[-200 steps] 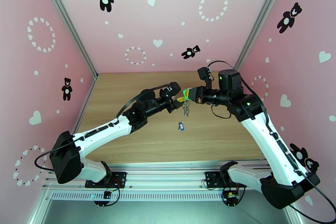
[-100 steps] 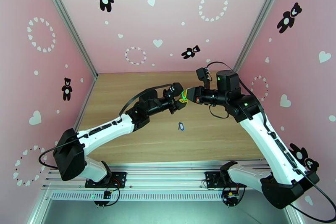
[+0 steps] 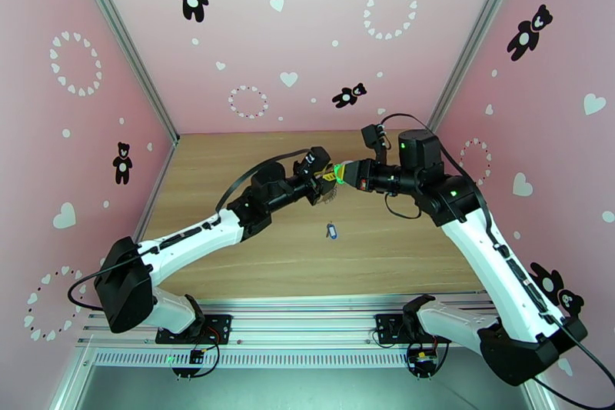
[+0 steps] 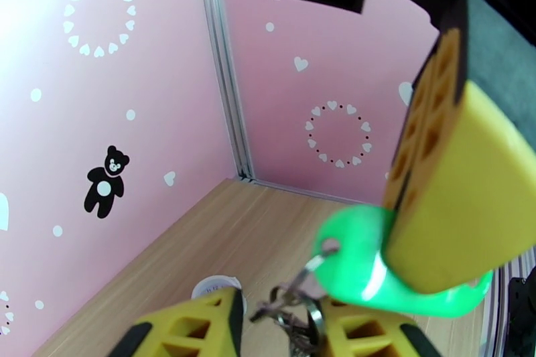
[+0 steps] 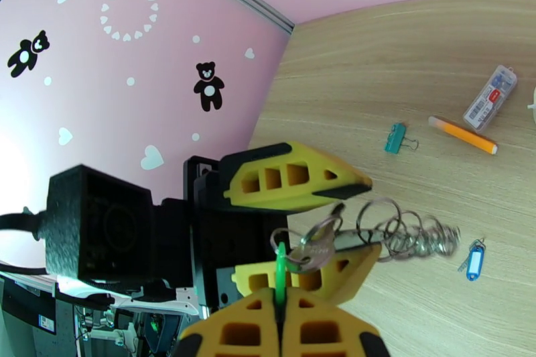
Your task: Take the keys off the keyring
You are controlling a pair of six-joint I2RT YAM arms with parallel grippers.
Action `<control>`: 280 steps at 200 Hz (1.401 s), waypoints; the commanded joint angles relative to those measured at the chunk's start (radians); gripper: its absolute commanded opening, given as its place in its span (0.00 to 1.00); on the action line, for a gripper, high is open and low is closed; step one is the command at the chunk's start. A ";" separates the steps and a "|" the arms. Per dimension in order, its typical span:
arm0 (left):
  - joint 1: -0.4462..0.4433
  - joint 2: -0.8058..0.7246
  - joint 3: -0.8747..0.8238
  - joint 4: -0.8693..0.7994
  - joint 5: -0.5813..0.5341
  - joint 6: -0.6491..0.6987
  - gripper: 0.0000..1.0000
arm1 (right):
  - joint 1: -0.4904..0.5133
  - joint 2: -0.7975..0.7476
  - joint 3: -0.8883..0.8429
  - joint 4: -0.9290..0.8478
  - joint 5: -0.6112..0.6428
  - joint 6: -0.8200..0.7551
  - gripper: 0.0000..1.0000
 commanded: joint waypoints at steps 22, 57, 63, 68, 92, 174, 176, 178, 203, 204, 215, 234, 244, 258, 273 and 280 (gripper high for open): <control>0.012 -0.025 0.001 -0.025 0.030 0.007 0.22 | 0.002 -0.018 0.028 0.002 -0.021 -0.007 0.00; 0.015 -0.026 0.016 -0.053 0.060 0.026 0.16 | 0.002 -0.018 0.062 -0.045 -0.005 -0.059 0.00; 0.018 -0.029 0.019 -0.064 0.068 0.029 0.15 | 0.002 -0.013 0.083 -0.074 0.003 -0.084 0.00; 0.020 -0.034 0.021 -0.069 0.081 0.031 0.14 | 0.002 -0.005 0.104 -0.105 0.014 -0.111 0.00; 0.031 -0.055 0.044 -0.127 0.165 0.038 0.12 | 0.001 0.025 0.206 -0.253 0.072 -0.269 0.10; 0.060 -0.059 0.139 -0.226 0.373 -0.003 0.06 | 0.001 0.054 0.268 -0.289 0.012 -0.563 0.43; 0.060 -0.060 0.140 -0.226 0.377 -0.003 0.05 | 0.001 0.056 0.264 -0.288 0.006 -0.567 0.43; 0.060 -0.059 0.140 -0.226 0.379 -0.001 0.05 | 0.001 0.058 0.261 -0.287 0.000 -0.570 0.43; 0.061 -0.061 0.141 -0.221 0.413 0.006 0.05 | -0.001 0.067 0.239 -0.262 0.028 -0.565 0.44; 0.060 -0.061 0.141 -0.221 0.414 0.006 0.05 | -0.003 0.067 0.238 -0.259 0.022 -0.567 0.44; 0.060 -0.062 0.140 -0.220 0.417 0.008 0.05 | -0.011 0.068 0.216 -0.217 -0.049 -0.579 0.48; 0.060 -0.070 0.134 -0.208 0.446 0.012 0.05 | -0.019 0.088 0.217 -0.250 -0.027 -0.606 0.47; 0.060 -0.074 0.135 -0.206 0.448 0.014 0.04 | -0.021 0.084 0.206 -0.266 -0.061 -0.659 0.46; 0.061 -0.076 0.139 -0.224 0.464 0.035 0.04 | -0.021 0.048 0.162 -0.234 -0.108 -0.721 0.46; 0.061 -0.079 0.143 -0.232 0.489 0.051 0.04 | -0.029 0.019 0.153 -0.231 -0.019 -0.735 0.45; 0.061 -0.081 0.143 -0.232 0.499 0.054 0.04 | -0.041 0.004 0.139 -0.220 -0.034 -0.751 0.46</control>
